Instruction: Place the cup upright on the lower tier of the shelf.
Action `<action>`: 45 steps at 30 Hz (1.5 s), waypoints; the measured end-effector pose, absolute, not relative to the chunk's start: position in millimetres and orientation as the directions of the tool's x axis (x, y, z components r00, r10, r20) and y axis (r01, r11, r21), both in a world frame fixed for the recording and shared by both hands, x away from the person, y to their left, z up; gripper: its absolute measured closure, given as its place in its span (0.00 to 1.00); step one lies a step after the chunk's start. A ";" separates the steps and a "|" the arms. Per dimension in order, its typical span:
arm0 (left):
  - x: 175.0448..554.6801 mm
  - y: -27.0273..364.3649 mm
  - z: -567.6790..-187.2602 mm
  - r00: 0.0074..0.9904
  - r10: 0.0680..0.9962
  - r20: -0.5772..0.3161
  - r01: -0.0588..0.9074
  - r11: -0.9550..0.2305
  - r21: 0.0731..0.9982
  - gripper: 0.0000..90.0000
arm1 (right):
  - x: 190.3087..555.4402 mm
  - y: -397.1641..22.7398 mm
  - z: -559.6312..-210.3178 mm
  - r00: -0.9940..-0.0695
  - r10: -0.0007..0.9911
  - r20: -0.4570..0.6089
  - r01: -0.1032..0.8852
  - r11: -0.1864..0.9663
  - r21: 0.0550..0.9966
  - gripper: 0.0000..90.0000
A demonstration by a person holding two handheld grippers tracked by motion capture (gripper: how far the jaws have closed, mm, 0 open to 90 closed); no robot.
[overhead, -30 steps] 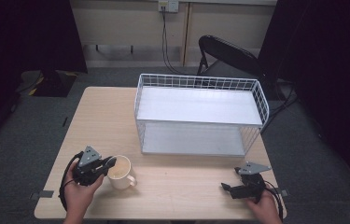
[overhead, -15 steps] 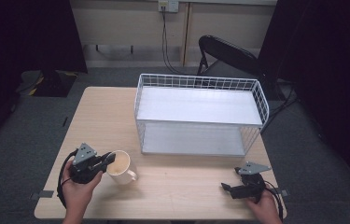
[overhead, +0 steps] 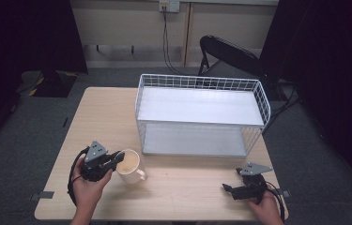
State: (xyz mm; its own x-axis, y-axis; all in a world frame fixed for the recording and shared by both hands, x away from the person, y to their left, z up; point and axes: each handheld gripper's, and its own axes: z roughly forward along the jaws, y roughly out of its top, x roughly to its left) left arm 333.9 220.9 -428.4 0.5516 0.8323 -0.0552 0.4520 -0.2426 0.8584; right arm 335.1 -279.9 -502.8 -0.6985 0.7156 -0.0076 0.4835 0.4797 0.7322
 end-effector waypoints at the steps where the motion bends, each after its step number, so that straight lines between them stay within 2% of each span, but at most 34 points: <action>1: 334.3 218.9 -428.0 0.556 0.830 -0.048 0.450 -0.252 0.857 0.90 | 335.1 -279.9 -502.8 -0.698 0.716 -0.008 0.484 0.480 0.732 0.14; 45: 354.2 160.4 -415.9 0.580 0.813 -0.038 0.415 -0.255 0.873 0.90 | 335.1 -279.9 -502.8 -0.698 0.716 -0.008 0.484 0.480 0.732 0.14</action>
